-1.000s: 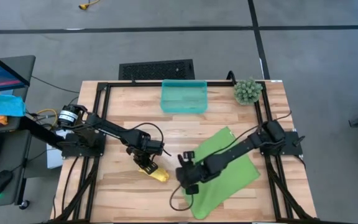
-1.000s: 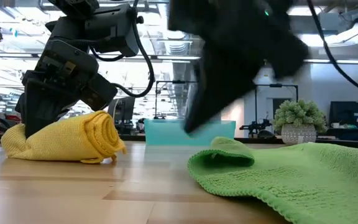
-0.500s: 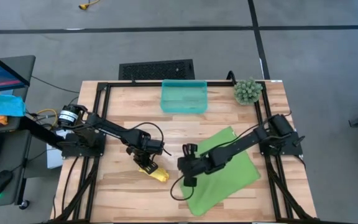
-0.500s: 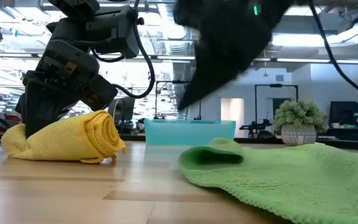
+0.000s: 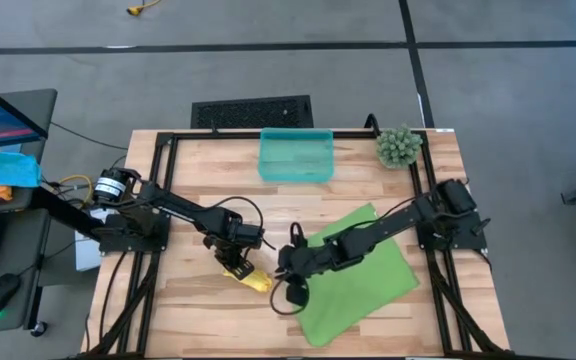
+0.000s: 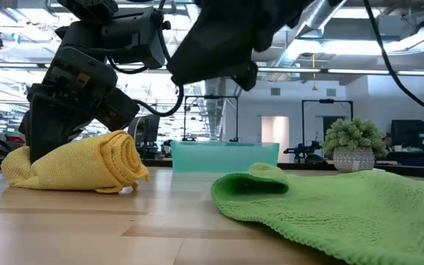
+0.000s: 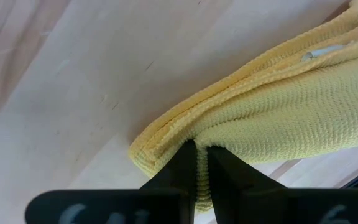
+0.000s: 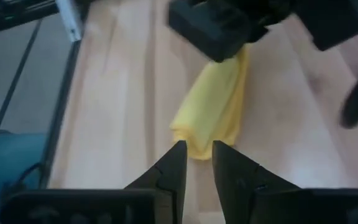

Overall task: Roll microfiber towels into tight, uniform cylinder then place into a basket
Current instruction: Put the yellow microfiber towel into the blue bin

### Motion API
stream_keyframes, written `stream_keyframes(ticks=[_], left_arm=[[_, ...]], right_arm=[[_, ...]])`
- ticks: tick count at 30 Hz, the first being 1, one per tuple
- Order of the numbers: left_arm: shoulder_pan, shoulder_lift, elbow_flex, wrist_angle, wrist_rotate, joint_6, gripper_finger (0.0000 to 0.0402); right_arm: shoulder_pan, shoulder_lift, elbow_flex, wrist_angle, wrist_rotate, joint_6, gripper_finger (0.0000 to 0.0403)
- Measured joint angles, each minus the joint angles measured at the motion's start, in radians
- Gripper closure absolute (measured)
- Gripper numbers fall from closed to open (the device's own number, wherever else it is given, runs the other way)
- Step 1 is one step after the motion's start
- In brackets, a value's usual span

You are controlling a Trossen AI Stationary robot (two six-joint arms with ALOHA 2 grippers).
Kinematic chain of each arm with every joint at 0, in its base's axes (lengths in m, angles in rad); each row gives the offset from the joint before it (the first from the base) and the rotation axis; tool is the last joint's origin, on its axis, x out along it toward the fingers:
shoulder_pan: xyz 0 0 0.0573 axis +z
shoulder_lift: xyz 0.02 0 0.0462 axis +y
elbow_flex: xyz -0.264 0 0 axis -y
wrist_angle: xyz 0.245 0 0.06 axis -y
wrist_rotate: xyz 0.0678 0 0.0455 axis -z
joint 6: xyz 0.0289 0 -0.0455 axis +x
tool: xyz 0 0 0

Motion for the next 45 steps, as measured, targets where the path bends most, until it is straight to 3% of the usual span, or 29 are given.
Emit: stream_keyframes(ticks=[7, 12, 16, 23, 32, 38, 45], left_arm=[[0.0, 0.0, 0.0, 0.0, 0.001, 0.027, 0.0385], [0.0, 0.0, 0.0, 0.0, 0.002, 0.042, 0.0385], [0.0, 0.0, 0.0, 0.001, 0.001, 0.045, 0.0385], [0.0, 0.0, 0.0, 0.002, 0.002, 0.045, 0.0385], [0.0, 0.0, -0.001, 0.001, 0.002, 0.049, 0.0385], [0.0, 0.0, -0.001, 0.001, 0.002, 0.05, 0.0385], [0.0, 0.0, -0.001, 0.002, 0.003, 0.05, 0.0385]], right_arm=[[-0.04, 0.025, 0.0, 0.042, -0.069, 0.056, 0.024], [-0.051, 0.068, 0.0, 0.085, -0.074, 0.13, 0.0174], [-0.049, 0.099, -0.002, 0.115, -0.079, 0.174, 0.0144], [-0.056, 0.151, 0.006, 0.252, -0.073, 0.238, 0.0138], [-0.072, 0.236, 0.011, 0.308, -0.067, 0.308, 0.0137], [-0.071, 0.263, 0.008, 0.361, -0.143, 0.341, 0.0137], [-0.074, 0.266, 0.007, 0.37, -0.152, 0.342, 0.0137]])
